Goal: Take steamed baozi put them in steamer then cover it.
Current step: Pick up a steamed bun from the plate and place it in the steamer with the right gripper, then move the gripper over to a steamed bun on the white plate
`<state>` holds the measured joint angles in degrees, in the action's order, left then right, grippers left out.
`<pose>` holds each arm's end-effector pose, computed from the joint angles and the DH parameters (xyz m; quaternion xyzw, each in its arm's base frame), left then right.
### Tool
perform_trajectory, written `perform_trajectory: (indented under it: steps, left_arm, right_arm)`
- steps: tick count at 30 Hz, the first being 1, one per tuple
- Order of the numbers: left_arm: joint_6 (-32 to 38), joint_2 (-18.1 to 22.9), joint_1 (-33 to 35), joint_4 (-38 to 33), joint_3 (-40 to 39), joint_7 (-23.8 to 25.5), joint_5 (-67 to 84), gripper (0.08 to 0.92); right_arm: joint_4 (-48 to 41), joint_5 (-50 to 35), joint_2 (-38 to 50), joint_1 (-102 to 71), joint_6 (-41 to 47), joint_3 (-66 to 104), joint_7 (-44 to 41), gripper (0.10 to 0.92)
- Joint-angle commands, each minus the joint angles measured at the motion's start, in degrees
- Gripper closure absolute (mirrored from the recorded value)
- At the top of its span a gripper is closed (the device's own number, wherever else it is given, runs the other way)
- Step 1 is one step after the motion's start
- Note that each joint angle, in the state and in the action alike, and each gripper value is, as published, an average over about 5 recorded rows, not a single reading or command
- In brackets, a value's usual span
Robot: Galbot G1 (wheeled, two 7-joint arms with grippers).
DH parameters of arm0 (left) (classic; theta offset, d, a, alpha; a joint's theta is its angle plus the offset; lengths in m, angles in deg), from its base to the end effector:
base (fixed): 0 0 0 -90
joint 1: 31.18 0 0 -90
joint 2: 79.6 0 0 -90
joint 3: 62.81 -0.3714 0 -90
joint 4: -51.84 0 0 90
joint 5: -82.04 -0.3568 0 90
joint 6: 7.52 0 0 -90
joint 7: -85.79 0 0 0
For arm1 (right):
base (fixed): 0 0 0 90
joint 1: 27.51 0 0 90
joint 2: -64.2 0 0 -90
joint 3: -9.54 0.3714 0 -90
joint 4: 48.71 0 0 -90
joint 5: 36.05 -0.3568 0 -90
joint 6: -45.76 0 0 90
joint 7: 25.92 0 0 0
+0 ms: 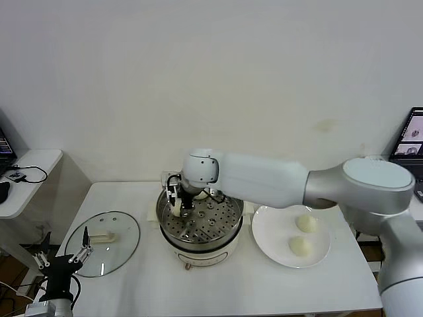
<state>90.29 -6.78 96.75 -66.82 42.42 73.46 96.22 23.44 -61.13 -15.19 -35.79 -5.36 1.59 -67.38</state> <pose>0.1356 0.1377 -0.3175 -0.1371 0.9876 0.0739 0.0204 0.5221 0.2421 -0.1235 0.5452 -0.5757 0.5448 0.2731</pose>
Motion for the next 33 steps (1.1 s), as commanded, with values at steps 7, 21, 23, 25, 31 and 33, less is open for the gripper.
perform_trajectory:
  steps: [7, 21, 23, 25, 31, 33]
  left_arm:
    - [0.1, 0.3, 0.4, -0.3, 0.1, 0.0, 0.0, 0.177]
    - [0.8, -0.3, 0.4, 0.4, 0.1, 0.1, 0.0, 0.177]
    - [0.7, -0.4, 0.3, 0.5, 0.0, 0.1, 0.0, 0.177]
    - [0.6, -0.6, 0.3, 0.8, -0.1, 0.1, 0.1, 0.177]
    - [0.7, -1.0, 0.6, 1.5, -0.2, 0.2, 0.0, 0.177]
    - [0.8, -0.9, 0.5, 1.8, -0.3, 0.2, -0.2, 0.177]
  right_arm:
    - [1.9, 1.4, 3.3, 3.6, -0.2, 0.7, -3.6, 0.241]
    - [24.3, 11.9, 38.0, 22.2, -15.0, -5.2, -22.7, 0.203]
    - [26.6, 14.6, 43.9, 21.0, -16.9, -5.6, -23.6, 0.203]
    - [28.2, 17.5, 48.8, 19.1, -18.3, -5.9, -24.1, 0.203]
    - [30.1, 24.9, 57.3, 10.1, -20.9, -3.8, -24.1, 0.203]
    - [30.2, 26.6, 58.9, 6.4, -21.4, -2.6, -23.6, 0.203]
